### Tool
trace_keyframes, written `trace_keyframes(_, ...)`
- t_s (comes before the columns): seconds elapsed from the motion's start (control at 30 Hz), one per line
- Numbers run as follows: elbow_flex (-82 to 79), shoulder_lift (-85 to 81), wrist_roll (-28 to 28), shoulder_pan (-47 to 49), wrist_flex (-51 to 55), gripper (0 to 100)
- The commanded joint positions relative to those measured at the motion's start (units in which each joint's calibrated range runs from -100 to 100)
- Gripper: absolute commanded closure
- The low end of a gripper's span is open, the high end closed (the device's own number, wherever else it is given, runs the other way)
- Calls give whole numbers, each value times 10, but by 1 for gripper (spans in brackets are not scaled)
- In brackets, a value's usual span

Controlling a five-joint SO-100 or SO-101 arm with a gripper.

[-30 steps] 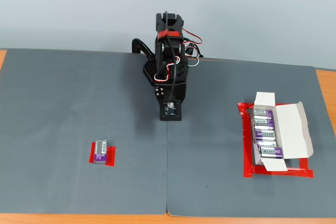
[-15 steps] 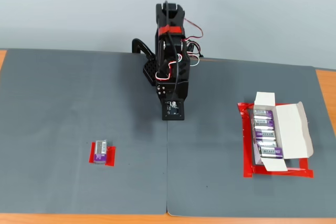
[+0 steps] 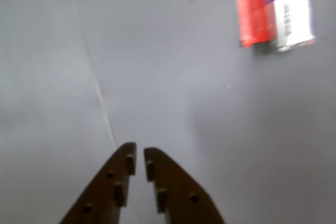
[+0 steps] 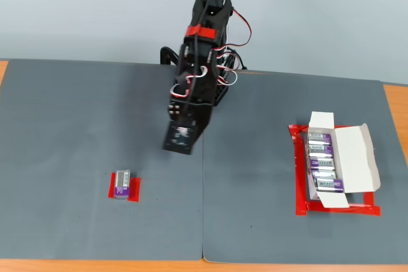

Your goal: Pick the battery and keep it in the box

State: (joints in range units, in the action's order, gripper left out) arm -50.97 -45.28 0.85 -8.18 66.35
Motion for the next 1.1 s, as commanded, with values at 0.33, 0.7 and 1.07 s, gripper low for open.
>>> trace_keyframes(0.33, 226, 243, 106, -140, -6, 98)
trace_keyframes(0.7, 388, 420, 116, -173, -6, 98)
trace_keyframes(1.07, 393, 480, 140, -170, -75, 98)
